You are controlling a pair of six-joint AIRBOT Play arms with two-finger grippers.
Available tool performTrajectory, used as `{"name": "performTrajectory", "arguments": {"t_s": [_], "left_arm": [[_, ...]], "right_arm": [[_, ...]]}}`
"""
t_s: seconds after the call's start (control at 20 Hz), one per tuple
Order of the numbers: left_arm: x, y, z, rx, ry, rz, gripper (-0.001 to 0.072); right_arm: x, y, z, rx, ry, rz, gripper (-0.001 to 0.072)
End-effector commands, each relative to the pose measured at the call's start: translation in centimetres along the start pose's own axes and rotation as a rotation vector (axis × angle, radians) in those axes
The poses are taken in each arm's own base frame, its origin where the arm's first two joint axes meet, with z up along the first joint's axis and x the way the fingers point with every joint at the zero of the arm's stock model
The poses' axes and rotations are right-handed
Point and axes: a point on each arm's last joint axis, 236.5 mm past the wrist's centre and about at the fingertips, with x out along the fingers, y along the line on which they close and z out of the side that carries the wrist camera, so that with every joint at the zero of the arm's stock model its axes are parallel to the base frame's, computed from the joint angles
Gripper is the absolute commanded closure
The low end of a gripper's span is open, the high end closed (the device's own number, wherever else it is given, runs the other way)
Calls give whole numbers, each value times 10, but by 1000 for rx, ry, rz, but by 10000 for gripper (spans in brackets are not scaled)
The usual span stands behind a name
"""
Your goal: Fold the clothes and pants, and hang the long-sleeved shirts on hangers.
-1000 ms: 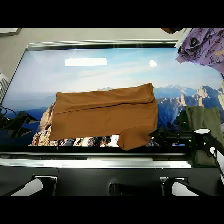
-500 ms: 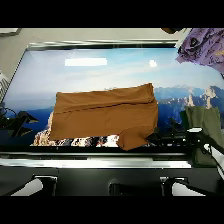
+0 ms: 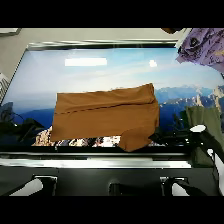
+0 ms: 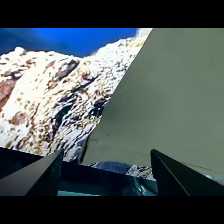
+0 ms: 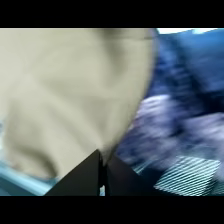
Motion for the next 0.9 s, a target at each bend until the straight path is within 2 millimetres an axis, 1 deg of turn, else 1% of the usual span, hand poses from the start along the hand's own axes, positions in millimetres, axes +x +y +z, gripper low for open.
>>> {"name": "performTrajectory", "arguments": {"t_s": [0.0, 0.1, 0.3, 0.45, 0.55, 0.6, 0.65, 0.7, 0.75, 0.8, 0.85], "left_arm": [[25, 7, -18, 8, 53, -29, 103], [35, 12, -28, -10, 89, -31, 108], [40, 14, -34, -24, 126, -35, 109], [46, 11, -38, -22, 152, -39, 110], [54, 4, -42, -17, 180, -50, 112], [59, 3, -45, -10, 199, -47, 162], [63, 2, -48, -4, 215, -44, 330], [66, 2, -50, -1, 229, -41, 460], [68, 2, -51, -3, 237, -42, 624], [67, 0, -51, -6, 235, -49, 691], [65, -2, -49, -9, 228, -53, 692]], "right_arm": [[-15, 19, -3, 0, -30, 31, 686], [-17, 22, -2, 3, -41, 35, 686], [-20, 25, 2, 2, -55, 37, 686], [-23, 29, 6, -7, -66, 39, 686], [-24, 30, 7, -8, -67, 42, 686], [-24, 30, 6, -8, -66, 42, 686], [-24, 30, 6, -8, -66, 42, 686], [-24, 30, 6, -8, -66, 42, 686], [-24, 30, 7, -8, -66, 42, 686], [-24, 30, 7, -10, -66, 42, 686], [-25, 31, 7, -13, -68, 42, 686]]}}
